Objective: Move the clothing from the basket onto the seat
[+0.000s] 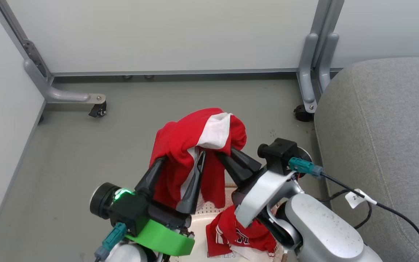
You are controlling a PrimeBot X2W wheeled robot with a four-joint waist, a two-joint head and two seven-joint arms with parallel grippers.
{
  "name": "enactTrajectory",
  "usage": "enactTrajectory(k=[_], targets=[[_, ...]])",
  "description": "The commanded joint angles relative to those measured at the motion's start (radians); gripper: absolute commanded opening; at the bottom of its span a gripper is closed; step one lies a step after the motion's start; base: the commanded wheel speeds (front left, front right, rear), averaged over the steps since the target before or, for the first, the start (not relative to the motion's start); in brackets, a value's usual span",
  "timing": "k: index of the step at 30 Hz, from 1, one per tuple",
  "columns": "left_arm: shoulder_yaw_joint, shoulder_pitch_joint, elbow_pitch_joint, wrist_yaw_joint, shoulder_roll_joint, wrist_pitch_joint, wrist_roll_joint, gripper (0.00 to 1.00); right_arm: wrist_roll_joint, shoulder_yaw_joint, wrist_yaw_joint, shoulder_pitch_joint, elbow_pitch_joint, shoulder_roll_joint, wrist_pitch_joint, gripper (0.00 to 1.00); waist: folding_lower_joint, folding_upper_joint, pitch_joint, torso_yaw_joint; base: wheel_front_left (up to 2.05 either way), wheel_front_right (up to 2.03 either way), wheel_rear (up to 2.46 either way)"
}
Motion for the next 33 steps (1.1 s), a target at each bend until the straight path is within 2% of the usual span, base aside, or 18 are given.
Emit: enactTrajectory(k=[1, 9, 19, 26, 33], targets=[[-0.008, 0.013, -0.003, 0.001, 0.015, 0.011, 0.008, 1.0, -0.007, -0.015, 0.0, -0.007, 0.006, -0.002, -0.008, 0.0, 0.0, 0.0, 0.001, 0.001, 0.0, 0.0, 0.0], [-0.079, 0.064, 0.01, -0.007, 0.071, 0.092, 0.02, 1.0, -0.023, -0.1, 0.0, 0.011, 0.034, -0.008, -0.015, 0.0, 0.0, 0.0, 0.008, 0.001, 0.0, 0.0, 0.0], [-0.171, 0.077, 0.015, -0.014, 0.108, 0.121, 0.006, 1.0, -0.046, -0.14, 0.0, 0.045, 0.055, -0.01, -0.011, 0.0, 0.0, 0.0, 0.029, -0.029, 0.0, 0.0, 0.0], [-0.184, 0.047, 0.007, -0.009, 0.119, 0.132, 0.006, 1.0, -0.068, -0.139, 0.0, 0.041, 0.056, -0.009, -0.016, 0.0, 0.0, 0.0, 0.061, -0.108, 0.0, 0.0, 0.0], [-0.19, 0.017, -0.009, -0.004, 0.136, 0.147, 0.008, 1.0, -0.101, -0.157, 0.0, 0.013, 0.043, -0.024, -0.024, 0.0, 0.0, 0.0, 0.116, -0.216, 0.0, 0.0, 0.0]])
